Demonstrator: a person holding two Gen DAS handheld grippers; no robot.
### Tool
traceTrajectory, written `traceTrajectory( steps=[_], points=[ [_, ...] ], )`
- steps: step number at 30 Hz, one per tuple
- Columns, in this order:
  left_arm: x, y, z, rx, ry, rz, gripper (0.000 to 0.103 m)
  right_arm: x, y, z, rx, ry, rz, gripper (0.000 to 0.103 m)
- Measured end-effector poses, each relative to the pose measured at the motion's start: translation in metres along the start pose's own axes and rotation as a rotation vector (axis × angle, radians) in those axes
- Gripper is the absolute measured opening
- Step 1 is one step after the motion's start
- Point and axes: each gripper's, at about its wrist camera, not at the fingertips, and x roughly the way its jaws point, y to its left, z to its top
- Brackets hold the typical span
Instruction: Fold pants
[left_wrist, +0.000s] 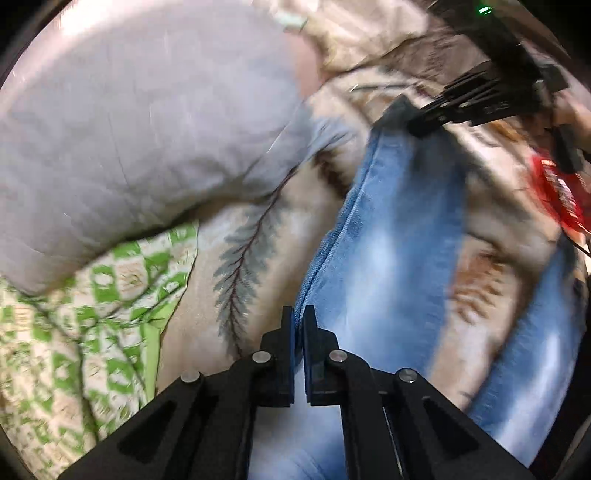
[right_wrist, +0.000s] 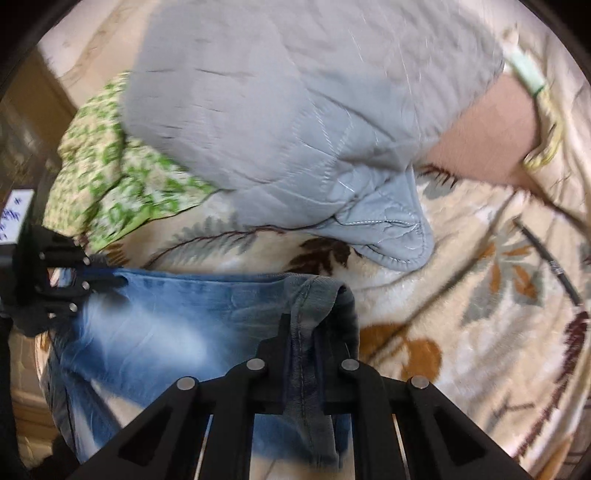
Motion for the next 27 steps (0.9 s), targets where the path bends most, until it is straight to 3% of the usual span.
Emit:
traceTrajectory(
  steps=[6,11,14,17,20,27],
  points=[
    [-0.086,-0.087,-0.043,0.058,-0.130,0.072,0.003,-0.088,0.033,-0.076,-0.075,-0.133,-0.020,0.010],
    [-0.125,-0.173,-0.098,0.093,-0.182,0.081,0.003,-0.136,0.066,-0.174,-0.113,-0.197,-0.052,0.010],
    [-0.128,-0.211,-0.127,0.053,-0.198,0.069,0.003,-0.142,0.078,-0.225,-0.099,-0.189,-0.055,0.010],
    [-0.116,-0.232,-0.158,-0.032,-0.227,0.000,0.003,-0.144,0.087,-0.273,-0.081,-0.166,-0.038,0.010],
    [-0.091,-0.242,-0.180,-0.087,-0.198,-0.048,0.003,-0.142,0.088,-0.304,-0.064,-0.125,-0.019,0.010],
    [-0.044,-0.256,-0.200,-0.127,-0.117,-0.109,0.003,-0.107,0.090,-0.333,-0.009,0.046,-0.009,0.010]
  ],
)
